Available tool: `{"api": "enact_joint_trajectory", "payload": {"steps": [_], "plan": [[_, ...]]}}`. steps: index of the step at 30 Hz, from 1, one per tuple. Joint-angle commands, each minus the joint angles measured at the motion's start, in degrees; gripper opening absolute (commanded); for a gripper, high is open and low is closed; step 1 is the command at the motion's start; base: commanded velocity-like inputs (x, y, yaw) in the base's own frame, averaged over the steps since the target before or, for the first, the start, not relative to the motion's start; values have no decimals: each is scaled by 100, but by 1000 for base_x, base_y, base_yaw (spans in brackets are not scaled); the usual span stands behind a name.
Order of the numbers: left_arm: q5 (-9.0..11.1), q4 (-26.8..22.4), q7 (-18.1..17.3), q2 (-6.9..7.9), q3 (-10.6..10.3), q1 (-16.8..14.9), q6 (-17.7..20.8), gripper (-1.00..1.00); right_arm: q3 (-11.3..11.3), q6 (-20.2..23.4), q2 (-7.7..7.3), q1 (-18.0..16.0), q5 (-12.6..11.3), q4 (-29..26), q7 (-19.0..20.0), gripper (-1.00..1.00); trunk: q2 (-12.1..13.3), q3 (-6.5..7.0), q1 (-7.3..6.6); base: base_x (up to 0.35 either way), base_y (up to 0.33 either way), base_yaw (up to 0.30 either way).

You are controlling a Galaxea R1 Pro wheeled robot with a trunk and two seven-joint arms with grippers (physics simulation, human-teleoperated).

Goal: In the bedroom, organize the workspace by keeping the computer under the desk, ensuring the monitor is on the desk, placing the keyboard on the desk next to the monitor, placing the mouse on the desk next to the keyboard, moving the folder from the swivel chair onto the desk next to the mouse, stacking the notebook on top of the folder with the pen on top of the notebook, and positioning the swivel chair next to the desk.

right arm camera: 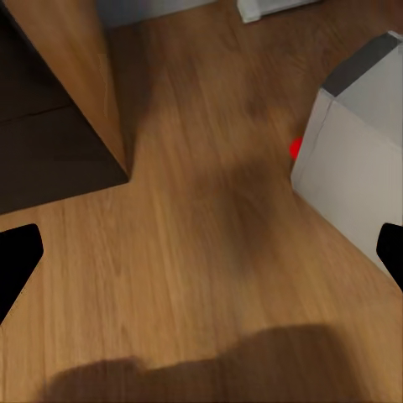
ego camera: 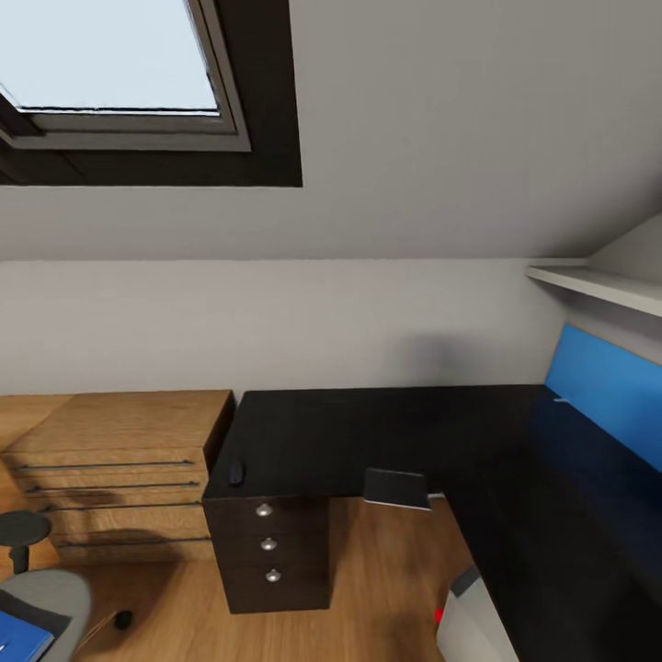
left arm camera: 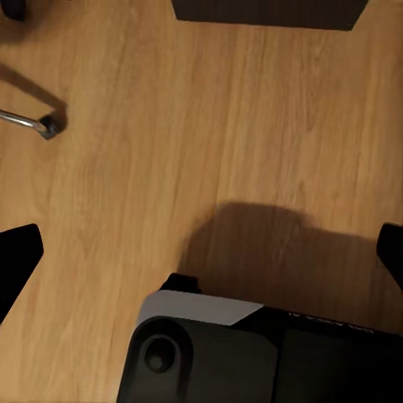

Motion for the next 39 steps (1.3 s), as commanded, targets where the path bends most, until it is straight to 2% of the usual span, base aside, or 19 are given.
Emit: {"api": "enact_joint_trajectory", "payload": {"steps": [1, 10, 15, 30, 39], "plan": [[58, -2, 27, 2, -47, -8, -44, 100, 49, -14, -1, -2, -27, 2, -40, 100, -4, -2, 4, 177, 0, 148], [56, -2, 27, -2, -47, -8, -58, 100, 39, -17, -12, -2, -31, 2, -33, 100, -4, -2, 4, 43, 0, 115], [59, -2, 27, -3, -46, -8, -318, 100, 36, -16, -19, -2, -29, 2, -31, 100, -4, -2, 4, 118, 23, 4], [62, -2, 27, -3, -45, -8, -348, 100, 38, -16, -13, -2, -27, 2, -31, 100, -4, -2, 4, 152, 84, 0], [62, -2, 30, -10, -45, -8, -354, 100, 36, -17, -30, -2, -27, -1, -31, 100, -4, -2, 4, 25, 18, 0]]}}
